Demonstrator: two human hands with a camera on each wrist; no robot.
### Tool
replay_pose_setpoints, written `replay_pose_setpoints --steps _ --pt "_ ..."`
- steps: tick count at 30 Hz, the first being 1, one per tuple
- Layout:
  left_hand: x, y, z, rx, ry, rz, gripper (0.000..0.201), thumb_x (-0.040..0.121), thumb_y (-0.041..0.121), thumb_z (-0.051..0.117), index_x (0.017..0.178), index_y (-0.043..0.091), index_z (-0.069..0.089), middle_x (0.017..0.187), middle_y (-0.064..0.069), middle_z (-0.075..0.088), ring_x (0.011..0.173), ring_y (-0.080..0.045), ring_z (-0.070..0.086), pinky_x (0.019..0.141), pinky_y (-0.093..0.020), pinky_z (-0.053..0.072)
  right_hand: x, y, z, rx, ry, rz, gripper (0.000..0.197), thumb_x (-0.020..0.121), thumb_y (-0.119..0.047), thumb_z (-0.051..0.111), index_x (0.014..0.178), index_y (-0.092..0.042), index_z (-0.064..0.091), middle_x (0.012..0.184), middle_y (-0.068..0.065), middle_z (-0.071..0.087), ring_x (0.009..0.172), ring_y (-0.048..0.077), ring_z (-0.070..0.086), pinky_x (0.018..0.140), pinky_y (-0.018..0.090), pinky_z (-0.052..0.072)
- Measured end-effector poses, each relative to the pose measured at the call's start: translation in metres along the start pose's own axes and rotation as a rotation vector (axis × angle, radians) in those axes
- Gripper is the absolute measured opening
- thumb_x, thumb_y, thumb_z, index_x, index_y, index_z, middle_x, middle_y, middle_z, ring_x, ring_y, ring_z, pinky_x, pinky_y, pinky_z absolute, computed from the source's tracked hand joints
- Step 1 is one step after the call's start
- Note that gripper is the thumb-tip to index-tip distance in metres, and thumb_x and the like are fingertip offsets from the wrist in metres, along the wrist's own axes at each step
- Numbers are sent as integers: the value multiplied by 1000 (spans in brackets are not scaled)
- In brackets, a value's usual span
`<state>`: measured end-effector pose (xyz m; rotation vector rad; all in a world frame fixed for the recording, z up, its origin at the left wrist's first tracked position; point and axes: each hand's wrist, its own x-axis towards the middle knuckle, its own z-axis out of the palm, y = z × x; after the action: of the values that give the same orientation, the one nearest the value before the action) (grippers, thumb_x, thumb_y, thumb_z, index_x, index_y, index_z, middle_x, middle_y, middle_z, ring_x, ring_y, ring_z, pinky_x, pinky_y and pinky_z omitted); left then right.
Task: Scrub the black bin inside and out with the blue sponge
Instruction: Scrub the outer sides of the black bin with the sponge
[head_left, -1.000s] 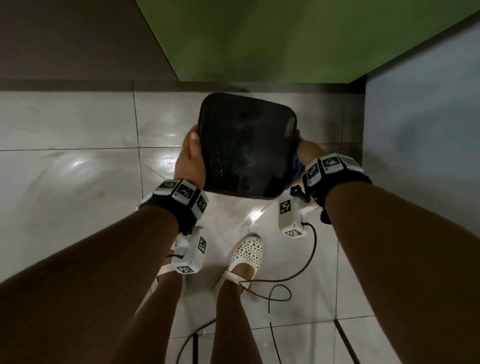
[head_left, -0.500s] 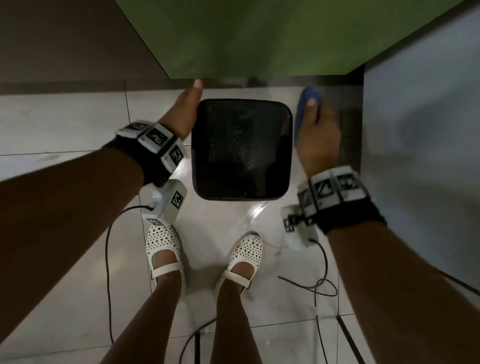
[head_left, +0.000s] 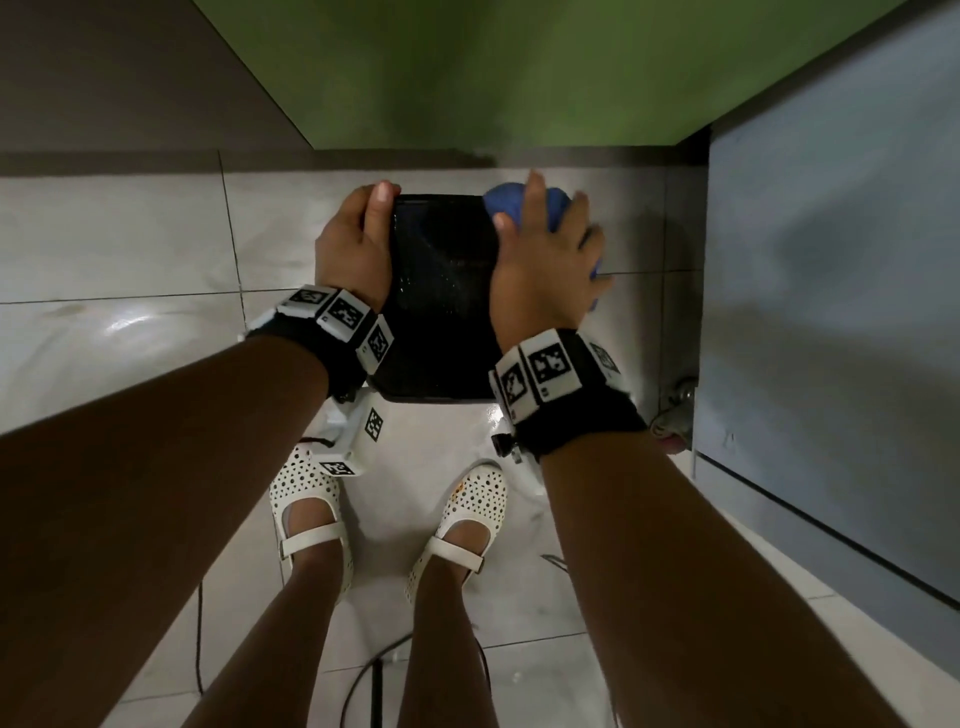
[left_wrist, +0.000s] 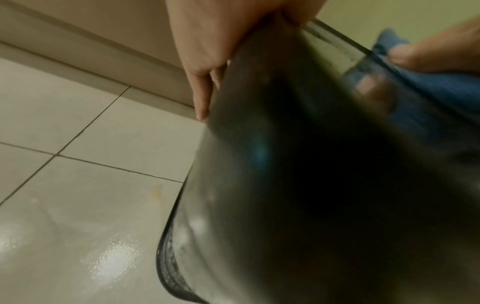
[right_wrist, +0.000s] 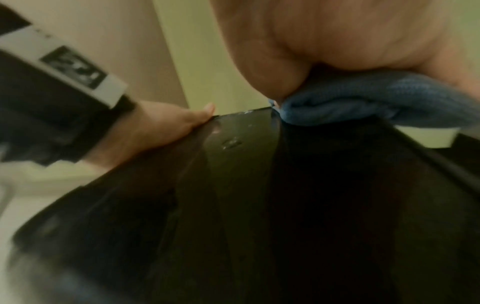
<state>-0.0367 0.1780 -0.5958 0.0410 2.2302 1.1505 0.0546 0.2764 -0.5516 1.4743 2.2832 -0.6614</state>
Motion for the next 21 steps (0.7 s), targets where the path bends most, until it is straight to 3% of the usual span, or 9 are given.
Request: replay_pose_setpoints --steps 2,4,6,8,10,12,15,18,21 --pt "-1 0 0 -5 25 -5 38 95 42 36 112 19 61 107 2 64 102 -12 57 91 -24 44 -2 2 -5 102 3 116 53 100 -44 28 148 -34 9 149 12 26 132 34 34 103 59 34" --pt "-2 3 1 -17 38 -9 37 95 40 36 112 19 61 109 1 64 101 -11 56 89 -22 42 1 5 -10 246 -39 192 53 100 -41 29 148 -29 10 143 14 36 126 34 42 99 50 40" --pt "-2 4 1 -21 45 -14 36 95 39 37 113 18 61 106 3 63 99 -9 54 84 -15 41 5 10 -15 358 -85 207 47 101 -34 33 145 -21 22 138 14 43 122 31 46 94 39 41" --pt "-3 6 1 -8 47 -10 36 96 38 36 112 17 61 102 6 60 96 -7 53 72 -1 38 9 19 -20 372 -113 162 34 100 -27 37 131 -11 40 128 11 52 112 23 53 77 24 36" --pt "-5 4 2 -1 60 12 36 96 37 36 111 17 62 99 7 60 94 -6 53 63 8 34 12 34 -22 319 -156 94 25 99 -23 39 114 -7 52 118 13 58 103 21 56 70 19 31" --pt "-6 4 1 7 61 22 36 96 38 36 110 17 62 98 7 60 94 -6 53 65 6 35 14 47 -23 222 -216 26 22 98 -24 40 87 -10 53 102 16 60 92 25 56 62 18 33" --pt "-6 4 -1 21 60 35 38 96 40 35 112 17 61 100 7 61 96 -8 54 79 -14 39 16 62 -28 152 -323 -19 33 97 -22 44 65 -14 47 76 7 59 71 15 48 47 7 28" --pt "-5 3 -1 38 66 55 38 96 40 36 112 17 61 98 7 60 96 -9 54 82 -19 38 22 63 -43 115 -430 45 32 90 -27 56 62 -26 43 65 -7 45 59 10 42 50 13 32" --pt "-5 5 -1 43 47 50 38 95 41 35 112 18 61 98 6 60 95 -9 54 82 -20 39 31 66 -51 -13 -448 87 27 87 -23 61 65 -22 46 68 -3 43 62 13 43 48 18 38"
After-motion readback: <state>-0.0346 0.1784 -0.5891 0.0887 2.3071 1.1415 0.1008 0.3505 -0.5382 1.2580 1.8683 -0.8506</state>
